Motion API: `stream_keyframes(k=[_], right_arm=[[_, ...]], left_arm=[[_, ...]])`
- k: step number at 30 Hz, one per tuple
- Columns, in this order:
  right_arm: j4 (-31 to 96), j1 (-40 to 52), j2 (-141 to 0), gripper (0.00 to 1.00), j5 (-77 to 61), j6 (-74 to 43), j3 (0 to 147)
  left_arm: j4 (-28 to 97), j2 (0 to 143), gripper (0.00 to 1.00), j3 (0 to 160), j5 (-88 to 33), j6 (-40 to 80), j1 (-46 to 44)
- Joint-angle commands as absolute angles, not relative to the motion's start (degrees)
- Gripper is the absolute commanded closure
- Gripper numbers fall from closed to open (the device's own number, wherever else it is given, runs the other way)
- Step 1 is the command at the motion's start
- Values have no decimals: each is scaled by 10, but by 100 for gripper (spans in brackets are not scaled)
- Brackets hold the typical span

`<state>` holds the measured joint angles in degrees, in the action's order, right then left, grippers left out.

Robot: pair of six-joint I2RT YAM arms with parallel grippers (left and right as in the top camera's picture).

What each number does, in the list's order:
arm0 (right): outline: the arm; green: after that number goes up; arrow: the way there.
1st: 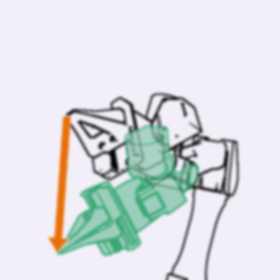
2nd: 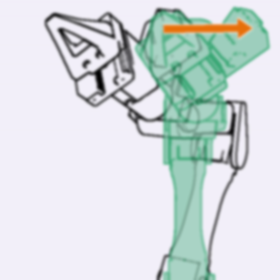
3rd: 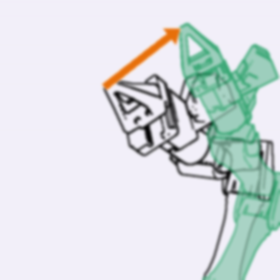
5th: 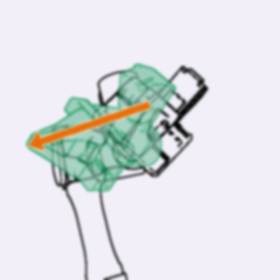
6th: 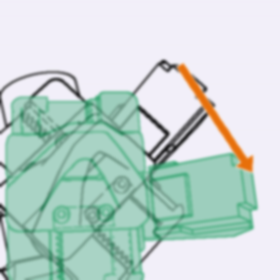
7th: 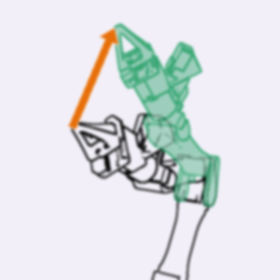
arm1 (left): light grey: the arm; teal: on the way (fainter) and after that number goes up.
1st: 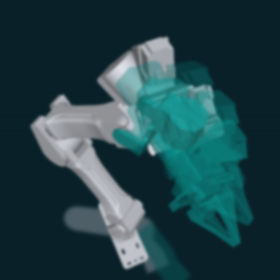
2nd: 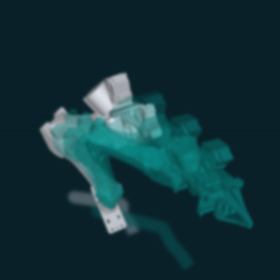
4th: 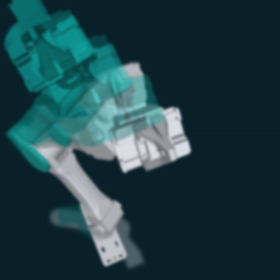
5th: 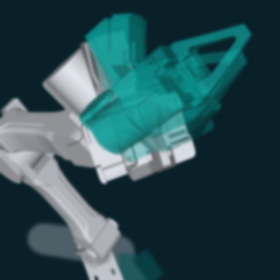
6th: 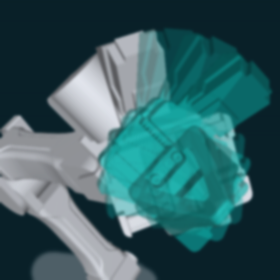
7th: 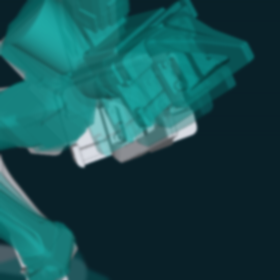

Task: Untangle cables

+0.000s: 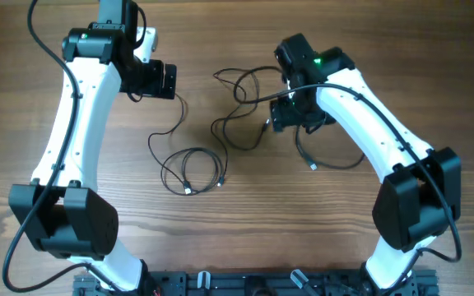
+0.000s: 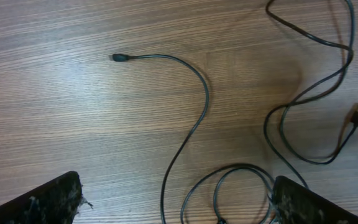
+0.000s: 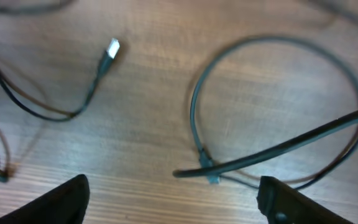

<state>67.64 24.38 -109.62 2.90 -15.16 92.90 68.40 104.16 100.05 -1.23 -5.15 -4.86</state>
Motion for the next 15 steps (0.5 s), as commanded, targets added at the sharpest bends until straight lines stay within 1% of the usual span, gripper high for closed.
stream_keyframes(k=[1, 2, 3, 4, 8, 11, 13, 15], right_arm=[[642, 240, -1090, 53, 100, -154, 951], [630, 239, -1093, 72, 116, -154, 950], [613, 236, -1095, 94, 138, -154, 949], [601, 233, -1096, 96, 152, -154, 947], [549, 222, -1100, 96, 157, -150, 927], [519, 199, -1110, 96, 186, -143, 912], [491, 171, -1117, 96, 168, -115, 906], [471, 145, -1126, 95, 89, -62, 903]], left_arm=[[683, 1042, 0, 1004, -31, -55, -46], [683, 1042, 0, 1004, -31, -55, -46], [684, 1042, 0, 1004, -30, -55, -46], [684, 1042, 0, 1004, -31, -55, -46], [684, 1042, 0, 1004, -30, -55, -46], [684, 1042, 0, 1004, -32, -55, -46], [684, 1042, 0, 1004, -32, -55, -46], [684, 1042, 0, 1004, -32, -55, -46]])
